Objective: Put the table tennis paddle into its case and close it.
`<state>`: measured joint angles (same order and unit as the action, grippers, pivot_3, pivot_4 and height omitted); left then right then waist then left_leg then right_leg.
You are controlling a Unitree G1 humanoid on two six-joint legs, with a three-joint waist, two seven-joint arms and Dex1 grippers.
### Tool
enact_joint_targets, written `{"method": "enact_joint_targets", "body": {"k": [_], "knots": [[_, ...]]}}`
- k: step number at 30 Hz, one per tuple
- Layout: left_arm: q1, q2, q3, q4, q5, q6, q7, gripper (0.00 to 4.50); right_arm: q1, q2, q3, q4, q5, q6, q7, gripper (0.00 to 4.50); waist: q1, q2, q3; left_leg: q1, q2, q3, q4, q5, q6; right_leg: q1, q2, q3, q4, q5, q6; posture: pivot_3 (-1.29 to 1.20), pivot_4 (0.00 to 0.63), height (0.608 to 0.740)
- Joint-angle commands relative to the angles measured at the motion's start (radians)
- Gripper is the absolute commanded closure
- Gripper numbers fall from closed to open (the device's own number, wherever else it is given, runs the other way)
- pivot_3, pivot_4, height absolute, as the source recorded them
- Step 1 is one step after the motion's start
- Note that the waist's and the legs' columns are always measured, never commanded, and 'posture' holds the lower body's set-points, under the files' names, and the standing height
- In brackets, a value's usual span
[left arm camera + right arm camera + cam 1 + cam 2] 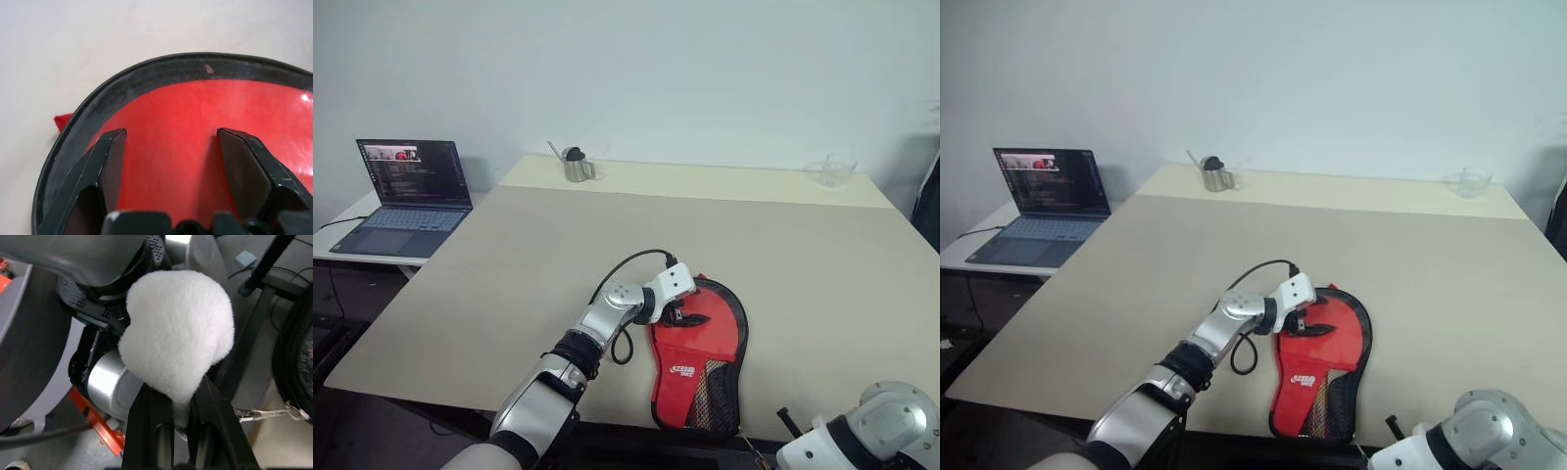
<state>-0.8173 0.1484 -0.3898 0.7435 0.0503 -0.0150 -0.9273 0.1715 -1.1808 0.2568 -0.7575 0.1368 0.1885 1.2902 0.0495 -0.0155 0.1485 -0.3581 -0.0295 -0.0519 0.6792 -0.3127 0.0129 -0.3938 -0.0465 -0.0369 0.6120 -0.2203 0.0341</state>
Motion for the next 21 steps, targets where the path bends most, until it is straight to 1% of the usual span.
{"method": "enact_joint_targets", "body": {"k": [1, 5, 7, 8, 9, 11, 13, 14, 17, 18, 19, 20, 21], "knots": [[0.044, 0.040, -0.048, 0.105, 0.087, 0.052, -0.002, 1.29, 0.026, -0.038, -0.021, -0.002, 0.062, -0.041, 0.070, 4.49, 0.000, 0.000, 0.000, 0.000, 0.000, 0.000, 0.000, 0.000, 0.000, 0.000, 0.000, 0.000, 0.000, 0.000, 0.000, 0.00, 0.150, 0.740], [0.036, 0.035, -0.028, 0.110, 0.073, 0.046, 0.016, 1.29, -0.011, -0.034, -0.063, 0.061, 0.063, -0.046, 0.056, 4.49, -0.001, -0.001, 0.000, 0.000, 0.000, 0.000, 0.000, 0.000, 0.000, 0.000, -0.001, 0.000, 0.000, 0.000, 0.000, 0.00, 0.150, 0.740], [0.029, 0.031, -0.012, 0.106, 0.058, 0.051, 0.018, 1.29, -0.060, -0.043, -0.085, 0.124, 0.074, -0.032, 0.072, 4.49, -0.002, -0.001, 0.000, 0.001, 0.000, 0.000, 0.000, 0.000, 0.000, 0.001, -0.001, 0.000, 0.000, 0.000, 0.000, 0.00, 0.150, 0.740], [0.025, 0.031, -0.008, 0.100, 0.053, 0.054, 0.013, 1.29, -0.099, -0.049, -0.095, 0.169, 0.080, -0.026, 0.086, 4.16, -0.003, -0.001, 0.000, 0.002, 0.000, 0.000, 0.000, 0.000, 0.000, 0.002, -0.001, 0.000, 0.000, 0.000, 0.000, 0.00, 0.150, 0.740], [0.023, 0.030, 0.002, 0.088, 0.036, 0.069, -0.007, 1.12, -0.154, -0.045, -0.103, 0.222, 0.087, -0.009, 0.096, 3.80, -0.006, -0.001, 0.001, 0.004, 0.000, 0.000, 0.000, 0.000, 0.000, 0.004, -0.001, 0.000, 0.000, 0.000, 0.000, 0.00, 0.150, 0.740], [0.016, 0.026, 0.021, 0.074, 0.020, 0.079, -0.016, 0.70, -0.256, -0.032, -0.111, 0.307, 0.109, 0.014, 0.124, 3.24, -0.019, -0.002, 0.002, 0.006, 0.000, 0.001, 0.000, 0.000, 0.000, 0.006, -0.001, 0.001, 0.000, 0.001, 0.000, 0.00, 0.150, 0.740], [0.010, 0.022, 0.030, 0.072, 0.021, 0.084, -0.012, 0.07, -0.340, -0.014, -0.116, 0.368, 0.137, 0.037, 0.146, 2.55, -0.025, -0.002, 0.002, 0.007, 0.000, 0.001, 0.000, 0.000, 0.000, 0.006, -0.001, 0.000, 0.000, 0.001, -0.001, 0.00, 0.150, 0.740], [0.010, 0.021, 0.034, 0.069, 0.021, 0.087, -0.014, 0.00, -0.378, -0.009, -0.119, 0.392, 0.153, 0.050, 0.161, 2.24, -0.026, -0.002, 0.002, 0.008, 0.001, 0.000, 0.000, 0.000, 0.000, 0.006, -0.001, 0.000, 0.001, 0.001, -0.001, 0.00, 0.150, 0.740], [0.010, 0.020, 0.051, 0.052, 0.012, 0.093, -0.020, 0.00, -0.482, -0.002, -0.129, 0.468, 0.185, 0.079, 0.204, 1.11, -0.026, -0.001, 0.002, 0.007, 0.002, 0.000, -0.001, 0.000, 0.000, 0.005, 0.000, -0.001, 0.001, 0.001, -0.003, 0.00, 0.150, 0.740], [0.012, 0.021, 0.056, 0.041, 0.011, 0.087, -0.019, 0.00, -0.521, 0.004, -0.133, 0.502, 0.191, 0.084, 0.212, 0.83, -0.026, -0.001, 0.003, 0.006, 0.002, -0.001, -0.001, 0.000, 0.000, 0.005, 0.000, -0.001, 0.001, 0.002, -0.004, 0.00, 0.150, 0.740], [0.012, 0.022, 0.061, 0.030, 0.011, 0.079, -0.014, 0.00, -0.557, 0.012, -0.134, 0.534, 0.192, 0.086, 0.214, 0.41, -0.026, -0.001, 0.003, 0.006, 0.001, -0.001, -0.001, 0.000, 0.000, 0.004, 0.000, -0.001, 0.001, 0.004, -0.008, 0.00, 0.150, 0.740], [0.011, 0.023, 0.072, 0.017, 0.003, 0.076, -0.013, 0.00, -0.610, 0.078, -0.085, 0.606, 0.142, 0.064, 0.183, 0.06, -0.026, 0.000, 0.004, 0.005, 0.001, 0.000, -0.001, 0.000, 0.000, 0.004, -0.001, -0.001, 0.001, 0.004, -0.008, 0.00, 0.150, 0.740], [0.010, 0.024, 0.082, 0.003, -0.006, 0.075, -0.018, 0.00, -0.639, 0.137, -0.047, 0.683, 0.094, 0.017, 0.148, 0.02, -0.028, -0.002, 0.004, 0.005, 0.001, 0.000, -0.001, 0.000, 0.000, 0.004, -0.001, -0.001, 0.001, 0.004, -0.008, 0.00, 0.150, 0.740]]}}
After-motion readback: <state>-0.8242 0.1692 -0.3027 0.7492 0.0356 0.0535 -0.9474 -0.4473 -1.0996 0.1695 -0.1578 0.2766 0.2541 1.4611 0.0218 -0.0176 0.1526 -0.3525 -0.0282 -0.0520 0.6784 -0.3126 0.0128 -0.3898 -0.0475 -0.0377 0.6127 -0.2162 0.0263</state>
